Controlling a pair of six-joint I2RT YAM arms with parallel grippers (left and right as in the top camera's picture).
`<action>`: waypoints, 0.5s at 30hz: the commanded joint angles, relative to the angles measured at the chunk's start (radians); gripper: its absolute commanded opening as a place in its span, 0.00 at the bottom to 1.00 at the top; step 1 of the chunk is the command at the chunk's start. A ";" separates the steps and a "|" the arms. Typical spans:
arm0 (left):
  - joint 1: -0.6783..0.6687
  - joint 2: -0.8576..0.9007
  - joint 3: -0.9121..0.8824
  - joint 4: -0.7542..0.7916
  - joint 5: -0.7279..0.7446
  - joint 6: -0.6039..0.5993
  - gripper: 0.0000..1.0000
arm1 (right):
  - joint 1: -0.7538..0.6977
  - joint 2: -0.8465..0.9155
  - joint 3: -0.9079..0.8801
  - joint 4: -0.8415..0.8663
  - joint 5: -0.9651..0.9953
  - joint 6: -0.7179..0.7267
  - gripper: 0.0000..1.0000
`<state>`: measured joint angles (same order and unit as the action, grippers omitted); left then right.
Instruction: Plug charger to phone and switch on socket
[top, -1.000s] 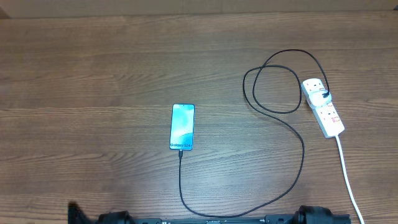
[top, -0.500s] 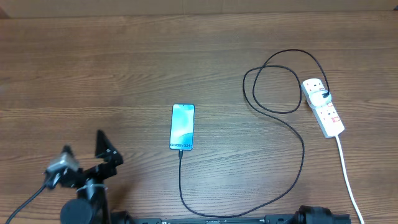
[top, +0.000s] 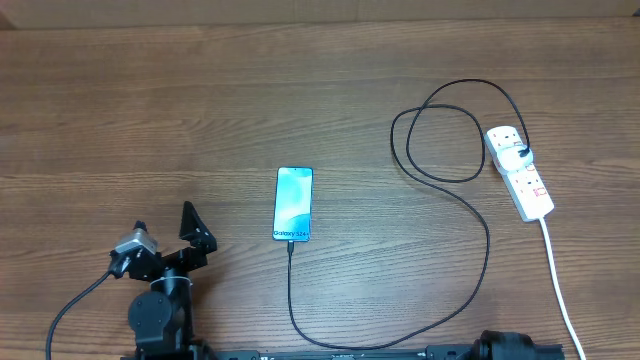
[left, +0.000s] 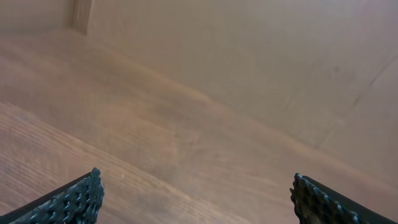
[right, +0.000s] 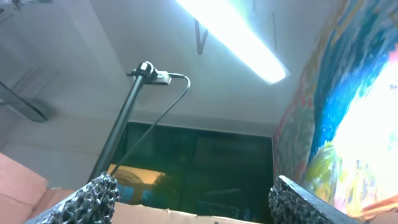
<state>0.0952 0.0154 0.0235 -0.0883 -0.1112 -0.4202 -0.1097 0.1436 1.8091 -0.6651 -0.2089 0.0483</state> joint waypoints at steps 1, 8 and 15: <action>0.003 -0.006 -0.015 0.015 0.010 -0.002 0.99 | 0.003 -0.010 -0.002 0.000 0.014 0.007 0.84; 0.003 -0.005 -0.015 0.015 0.004 -0.003 1.00 | 0.003 -0.010 -0.023 0.003 0.014 0.007 1.00; 0.003 -0.005 -0.015 0.015 0.004 -0.003 1.00 | 0.003 -0.010 -0.299 0.182 0.014 0.006 1.00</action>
<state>0.0952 0.0154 0.0170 -0.0769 -0.1081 -0.4202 -0.1097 0.1322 1.6264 -0.5163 -0.2047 0.0521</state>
